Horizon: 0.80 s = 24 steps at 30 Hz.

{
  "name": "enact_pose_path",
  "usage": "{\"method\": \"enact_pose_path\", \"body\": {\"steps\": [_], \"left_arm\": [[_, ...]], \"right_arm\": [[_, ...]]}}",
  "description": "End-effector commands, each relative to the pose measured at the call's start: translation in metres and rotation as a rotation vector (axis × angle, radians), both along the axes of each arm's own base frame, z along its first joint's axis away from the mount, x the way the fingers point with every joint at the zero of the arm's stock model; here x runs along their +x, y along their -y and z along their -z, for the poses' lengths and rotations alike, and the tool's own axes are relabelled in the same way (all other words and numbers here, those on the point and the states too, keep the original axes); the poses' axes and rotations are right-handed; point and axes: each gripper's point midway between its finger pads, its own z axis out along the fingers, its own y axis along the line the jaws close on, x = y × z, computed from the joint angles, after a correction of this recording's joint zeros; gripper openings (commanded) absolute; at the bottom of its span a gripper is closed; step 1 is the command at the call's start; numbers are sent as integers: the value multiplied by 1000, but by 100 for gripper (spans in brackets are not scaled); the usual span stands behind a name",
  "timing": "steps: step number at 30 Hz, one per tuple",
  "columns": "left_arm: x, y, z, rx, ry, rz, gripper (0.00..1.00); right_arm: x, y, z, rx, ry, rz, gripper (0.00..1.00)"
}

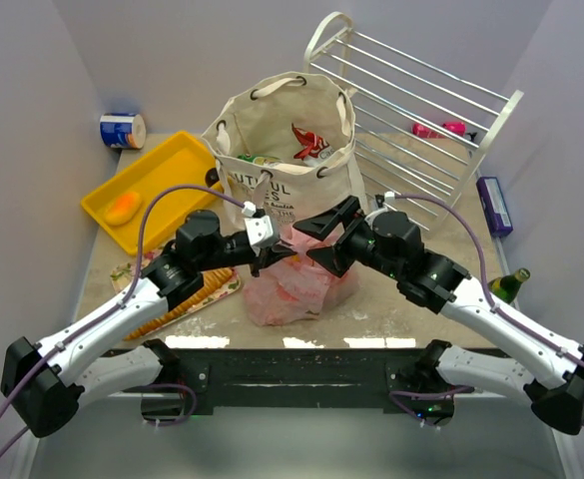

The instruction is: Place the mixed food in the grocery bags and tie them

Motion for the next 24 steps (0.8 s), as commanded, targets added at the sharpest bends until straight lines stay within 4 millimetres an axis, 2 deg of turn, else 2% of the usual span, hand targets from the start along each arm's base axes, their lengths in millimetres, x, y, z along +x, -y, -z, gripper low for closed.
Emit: {"method": "enact_pose_path", "body": {"steps": [1,13,24], "left_arm": [[5,4,-20,-8,81,-20,0],[2,8,-18,11,104,-29,0],[-8,15,-11,50,110,-23,0]], "right_arm": [[-1,-4,-6,43,-5,-12,90],[1,-8,31,-22,-75,-4,89],[10,-21,32,23,-70,0,86]]}}
